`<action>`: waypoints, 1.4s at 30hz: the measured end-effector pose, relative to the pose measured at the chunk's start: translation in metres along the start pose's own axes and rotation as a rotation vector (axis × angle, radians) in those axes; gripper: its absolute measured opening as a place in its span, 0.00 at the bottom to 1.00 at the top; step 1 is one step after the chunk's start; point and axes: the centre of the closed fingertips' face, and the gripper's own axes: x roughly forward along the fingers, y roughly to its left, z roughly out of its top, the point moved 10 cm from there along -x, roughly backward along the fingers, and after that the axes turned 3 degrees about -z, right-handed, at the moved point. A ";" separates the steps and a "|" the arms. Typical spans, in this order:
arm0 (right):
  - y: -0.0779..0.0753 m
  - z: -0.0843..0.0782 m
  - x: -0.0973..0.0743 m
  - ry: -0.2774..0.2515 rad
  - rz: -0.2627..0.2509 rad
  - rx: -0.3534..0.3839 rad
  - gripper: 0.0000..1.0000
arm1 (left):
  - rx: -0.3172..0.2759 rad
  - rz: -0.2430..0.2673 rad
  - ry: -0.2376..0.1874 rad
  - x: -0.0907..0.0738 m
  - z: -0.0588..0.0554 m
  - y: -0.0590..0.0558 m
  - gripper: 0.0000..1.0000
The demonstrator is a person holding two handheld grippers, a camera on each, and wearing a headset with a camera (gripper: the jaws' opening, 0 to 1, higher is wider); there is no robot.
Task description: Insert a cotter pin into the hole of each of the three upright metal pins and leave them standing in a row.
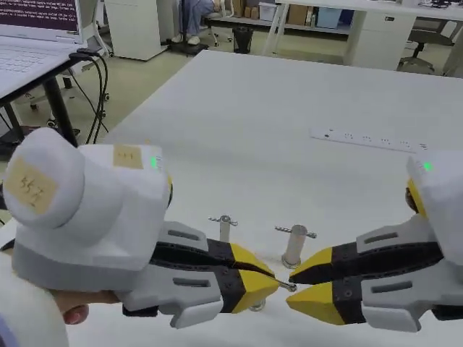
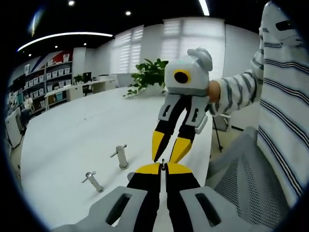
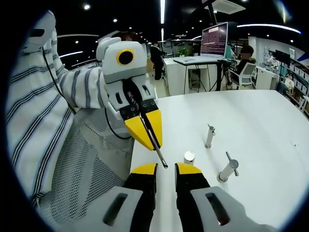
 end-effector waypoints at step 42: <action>0.017 -0.005 -0.006 0.018 0.142 -0.005 0.00 | -0.005 -0.166 0.077 0.007 -0.003 -0.002 0.00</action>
